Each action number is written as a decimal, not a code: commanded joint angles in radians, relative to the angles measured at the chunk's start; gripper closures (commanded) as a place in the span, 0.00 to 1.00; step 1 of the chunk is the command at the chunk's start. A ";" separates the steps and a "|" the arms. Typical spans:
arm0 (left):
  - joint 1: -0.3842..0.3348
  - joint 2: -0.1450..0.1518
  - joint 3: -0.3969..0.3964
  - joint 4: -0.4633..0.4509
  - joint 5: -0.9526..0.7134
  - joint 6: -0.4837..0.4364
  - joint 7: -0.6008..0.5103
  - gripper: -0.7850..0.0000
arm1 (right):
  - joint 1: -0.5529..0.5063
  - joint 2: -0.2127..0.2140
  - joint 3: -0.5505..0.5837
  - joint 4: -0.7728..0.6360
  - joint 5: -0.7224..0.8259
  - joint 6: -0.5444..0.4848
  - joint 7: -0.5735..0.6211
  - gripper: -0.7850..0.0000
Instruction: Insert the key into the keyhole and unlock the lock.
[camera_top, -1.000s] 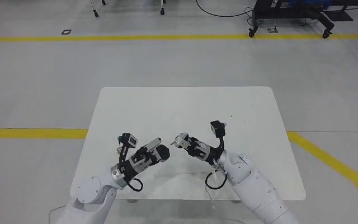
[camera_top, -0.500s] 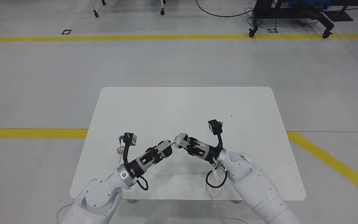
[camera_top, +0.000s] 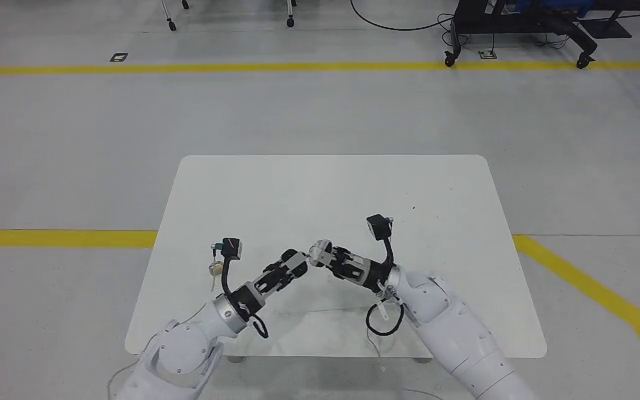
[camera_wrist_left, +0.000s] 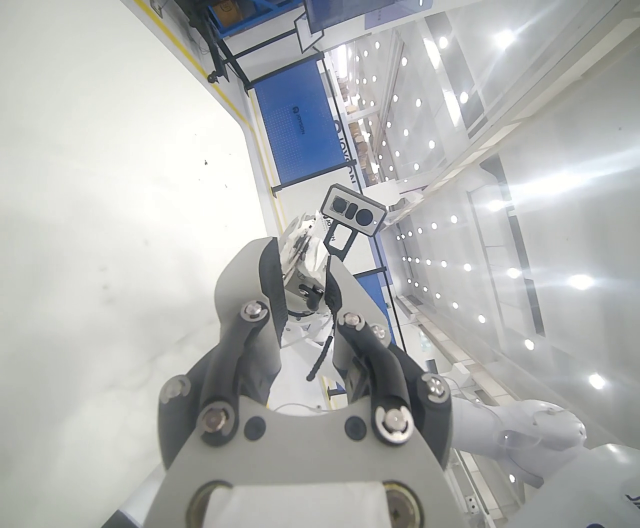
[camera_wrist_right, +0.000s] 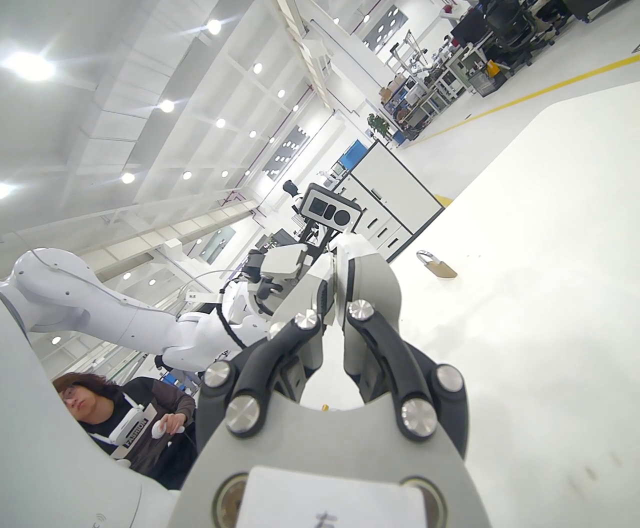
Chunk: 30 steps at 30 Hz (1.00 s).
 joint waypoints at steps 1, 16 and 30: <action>0.000 0.000 0.002 0.002 0.026 0.004 0.014 0.79 | 0.001 -0.001 -0.001 0.000 -0.004 0.005 0.001 1.00; 0.006 -0.001 0.001 0.010 0.072 0.006 0.032 1.00 | 0.001 -0.009 -0.007 -0.010 -0.032 0.045 0.014 1.00; 0.020 0.005 -0.029 0.013 0.132 0.009 0.020 1.00 | 0.011 0.000 0.025 -0.007 -0.008 0.124 0.112 0.24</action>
